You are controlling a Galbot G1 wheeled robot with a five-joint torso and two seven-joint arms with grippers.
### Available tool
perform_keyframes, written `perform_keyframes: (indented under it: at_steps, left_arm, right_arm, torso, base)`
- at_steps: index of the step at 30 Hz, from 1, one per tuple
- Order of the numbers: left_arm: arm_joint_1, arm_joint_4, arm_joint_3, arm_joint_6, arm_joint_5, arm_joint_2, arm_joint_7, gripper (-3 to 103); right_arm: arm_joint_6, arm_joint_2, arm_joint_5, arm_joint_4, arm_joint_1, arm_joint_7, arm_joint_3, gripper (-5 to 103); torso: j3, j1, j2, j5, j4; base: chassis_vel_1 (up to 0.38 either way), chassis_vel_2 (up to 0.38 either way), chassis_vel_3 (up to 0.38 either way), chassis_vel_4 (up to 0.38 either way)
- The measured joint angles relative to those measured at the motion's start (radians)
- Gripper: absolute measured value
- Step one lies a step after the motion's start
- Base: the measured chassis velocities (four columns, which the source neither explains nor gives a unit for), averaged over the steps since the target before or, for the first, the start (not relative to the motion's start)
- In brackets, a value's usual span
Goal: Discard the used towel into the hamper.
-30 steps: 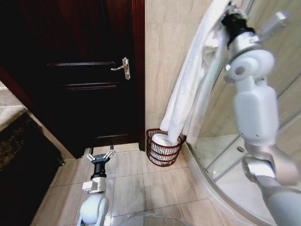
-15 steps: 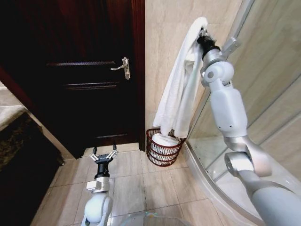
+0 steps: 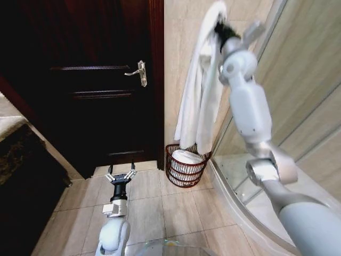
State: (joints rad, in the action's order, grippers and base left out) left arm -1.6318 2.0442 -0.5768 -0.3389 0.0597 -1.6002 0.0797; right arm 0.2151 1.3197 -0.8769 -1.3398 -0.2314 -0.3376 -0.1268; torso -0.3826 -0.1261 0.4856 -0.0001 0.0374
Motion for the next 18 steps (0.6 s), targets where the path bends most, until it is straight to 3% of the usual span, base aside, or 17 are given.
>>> perform_keyframes:
  at_steps: [11,13,18]
  left_arm:
    - [0.006,-0.011,0.000,-0.011,0.004,0.017,-0.006,100]
    - [0.014,-0.017,0.001,-0.014,0.006,0.021,-0.006,100]
    - [0.022,-0.020,0.003,-0.014,0.007,0.023,-0.005,100]
  right_arm:
    - [0.043,-0.073,0.010,-0.026,-0.007,-0.008,-0.013,10]
    - [0.060,-0.104,0.011,-0.053,0.026,-0.010,-0.017,10]
    - [0.064,-0.137,0.027,-0.075,0.119,0.003,-0.028,10]
  torso:
    - [0.026,0.017,-0.043,0.0004,-0.0003]
    - [0.030,0.021,-0.050,0.0002,0.0007]
    - [0.030,0.023,-0.053,0.0007,0.0006]
  base:
    - [0.000,0.000,0.000,0.000]
    - [0.000,0.000,0.000,0.000]
    - [0.000,0.000,0.000,0.000]
